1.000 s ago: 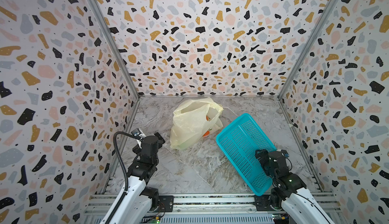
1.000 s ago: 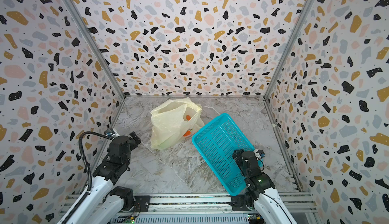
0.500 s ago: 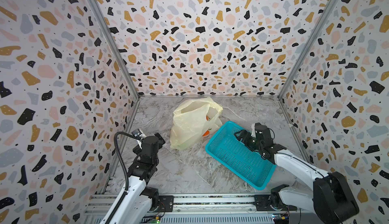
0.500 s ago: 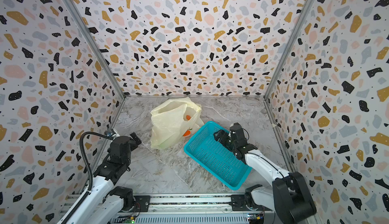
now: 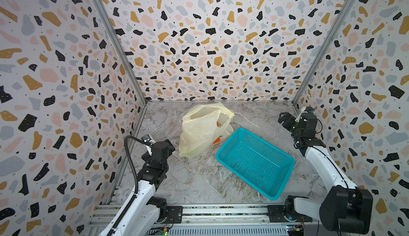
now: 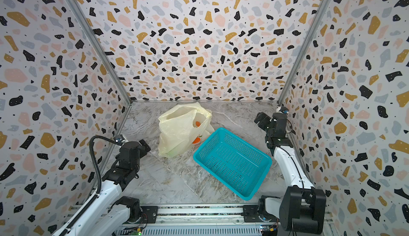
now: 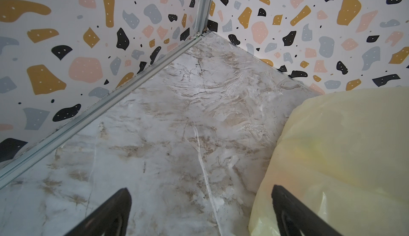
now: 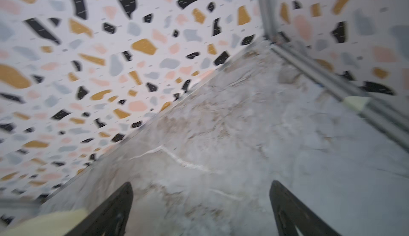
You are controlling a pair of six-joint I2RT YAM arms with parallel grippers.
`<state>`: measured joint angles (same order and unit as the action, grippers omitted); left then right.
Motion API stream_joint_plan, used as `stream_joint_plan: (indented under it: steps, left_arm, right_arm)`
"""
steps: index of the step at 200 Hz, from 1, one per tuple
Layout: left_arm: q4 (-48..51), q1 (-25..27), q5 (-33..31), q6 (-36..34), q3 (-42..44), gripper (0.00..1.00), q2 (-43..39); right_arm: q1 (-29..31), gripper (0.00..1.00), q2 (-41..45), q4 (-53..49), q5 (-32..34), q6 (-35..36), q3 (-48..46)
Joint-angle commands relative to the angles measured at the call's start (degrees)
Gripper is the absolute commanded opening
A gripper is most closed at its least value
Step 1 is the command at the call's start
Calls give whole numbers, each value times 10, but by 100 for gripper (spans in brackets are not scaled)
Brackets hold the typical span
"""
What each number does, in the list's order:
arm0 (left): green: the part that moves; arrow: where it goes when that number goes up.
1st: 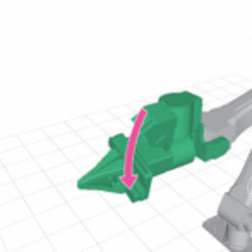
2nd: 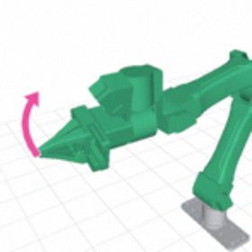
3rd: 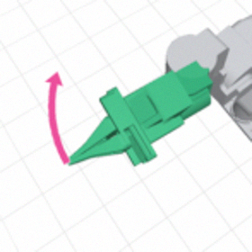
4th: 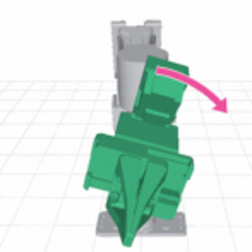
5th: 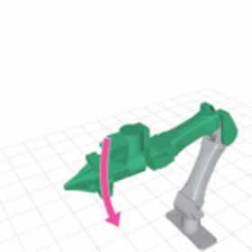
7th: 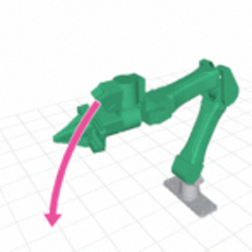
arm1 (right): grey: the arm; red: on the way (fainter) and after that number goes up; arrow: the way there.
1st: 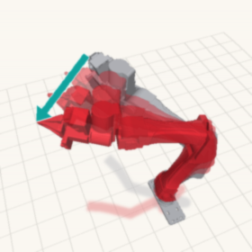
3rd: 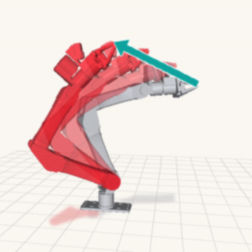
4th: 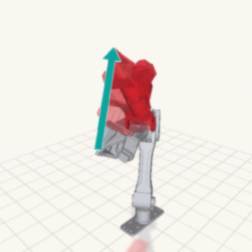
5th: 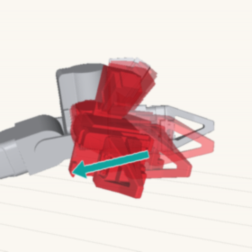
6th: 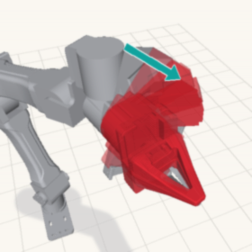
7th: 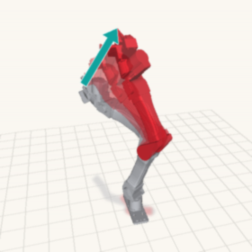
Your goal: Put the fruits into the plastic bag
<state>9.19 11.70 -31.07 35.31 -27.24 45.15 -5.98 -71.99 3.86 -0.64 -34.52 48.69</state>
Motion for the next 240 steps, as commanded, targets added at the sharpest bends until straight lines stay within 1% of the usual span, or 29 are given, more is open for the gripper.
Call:
stream_joint_plan:
  steps: [1,13,27,45,56,57,70,73,89,93,99,115,124,134,145,151,160,178,200,211,220,228,235,240]
  left_arm:
    - [-89,2,-43,-27,-12,99,16]
    - [-134,2,-88,-60,-7,100,28]
    - [-181,2,-135,-113,-9,99,56]
    - [-204,2,-185,-150,-30,100,111]
    - [-217,0,-193,-159,-42,99,150]
    - [-219,0,-193,-160,-42,99,154]
    - [-232,-2,-170,-169,-48,99,199]
    - [-250,-3,-161,-170,-49,100,208]
    - [-284,-3,-133,-179,-44,100,257]
    - [-300,-3,-131,-184,-40,100,269]
    - [-322,-3,-131,-189,-34,100,286]
    - [-377,-4,-146,-225,-19,100,324]
    - [-414,-4,-154,-234,-7,100,338]
    - [-471,-5,-149,-253,18,100,348]
    - [-542,-6,-147,-255,47,100,362]
    - [-572,-7,-132,-263,58,100,365]
    - [-590,-6,-110,-289,63,99,368]
    - [-641,-7,-86,-323,82,98,373]
    - [-696,-9,-45,-340,114,96,362]
    - [-739,-22,-5,-339,142,97,355]
    - [-785,-38,49,-339,168,98,362]
    - [-838,-40,58,-344,181,98,383]
    - [-829,-40,59,-344,178,99,383]
    - [-803,-41,61,-343,173,100,376]
  right_arm:
    - [-18,97,-62,17,53,39,-44]
    - [-15,97,-73,47,79,70,-68]
    - [-6,97,-63,99,107,103,-114]
    - [11,97,-30,217,138,131,-201]
    - [28,99,-15,285,138,145,-247]
    - [29,100,-14,293,138,148,-251]
    - [58,99,-17,349,144,185,-283]
    - [64,99,-20,354,148,192,-287]
    - [98,99,-45,387,178,215,-296]
    - [106,99,-47,371,185,215,-288]
    - [117,99,-50,368,192,227,-283]
    - [137,99,-50,429,200,252,-302]
    - [140,99,-46,460,189,262,-314]
    - [140,99,-43,461,183,263,-317]
    - [140,99,-42,465,173,267,-319]
    - [140,99,-42,468,164,271,-320]
    - [141,99,-42,472,147,280,-321]
    - [146,99,-34,485,125,295,-330]
    - [162,99,-20,509,106,319,-349]
    - [171,99,-16,518,86,334,-355]
    - [180,99,-15,527,70,347,-358]
    - [189,99,-17,528,68,357,-357]
    - [192,99,-18,529,71,359,-357]
    - [193,99,-18,529,71,358,-357]
